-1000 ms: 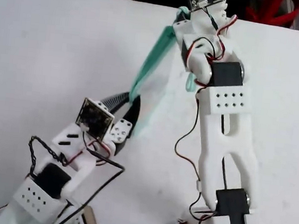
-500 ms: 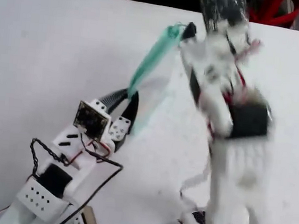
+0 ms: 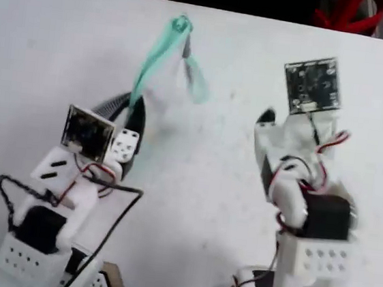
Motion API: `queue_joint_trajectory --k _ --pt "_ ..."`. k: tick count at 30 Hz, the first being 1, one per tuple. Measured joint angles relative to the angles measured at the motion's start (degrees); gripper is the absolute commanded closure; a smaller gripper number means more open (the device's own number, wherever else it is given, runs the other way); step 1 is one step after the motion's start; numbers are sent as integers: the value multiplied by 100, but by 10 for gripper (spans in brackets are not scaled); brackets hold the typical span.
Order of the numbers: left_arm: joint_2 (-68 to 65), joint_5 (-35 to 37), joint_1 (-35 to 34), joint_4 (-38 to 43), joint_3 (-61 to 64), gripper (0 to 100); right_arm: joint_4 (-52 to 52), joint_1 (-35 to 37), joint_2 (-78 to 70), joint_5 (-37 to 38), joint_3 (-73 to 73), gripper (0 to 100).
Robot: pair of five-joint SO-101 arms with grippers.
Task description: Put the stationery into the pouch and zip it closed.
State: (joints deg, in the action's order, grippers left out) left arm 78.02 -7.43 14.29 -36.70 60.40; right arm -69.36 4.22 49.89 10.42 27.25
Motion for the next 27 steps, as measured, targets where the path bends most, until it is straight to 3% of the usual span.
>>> queue_joint_trajectory --k 5,10,16,21,27 --pt "0 -695 -9 158 -149 976 1776 -193 334 -290 2462 833" --pt "0 -1160 -44 1152 26 976 3235 -290 607 -352 3798 834" --pt "-1037 -1758 -44 2171 -123 976 3780 -211 642 -352 4229 834" --pt "-2620 -1829 9 2189 -818 976 4290 -202 651 -352 4563 834" --pt "-3033 -1846 475 2312 -826 976 4448 -202 651 -352 4633 834"
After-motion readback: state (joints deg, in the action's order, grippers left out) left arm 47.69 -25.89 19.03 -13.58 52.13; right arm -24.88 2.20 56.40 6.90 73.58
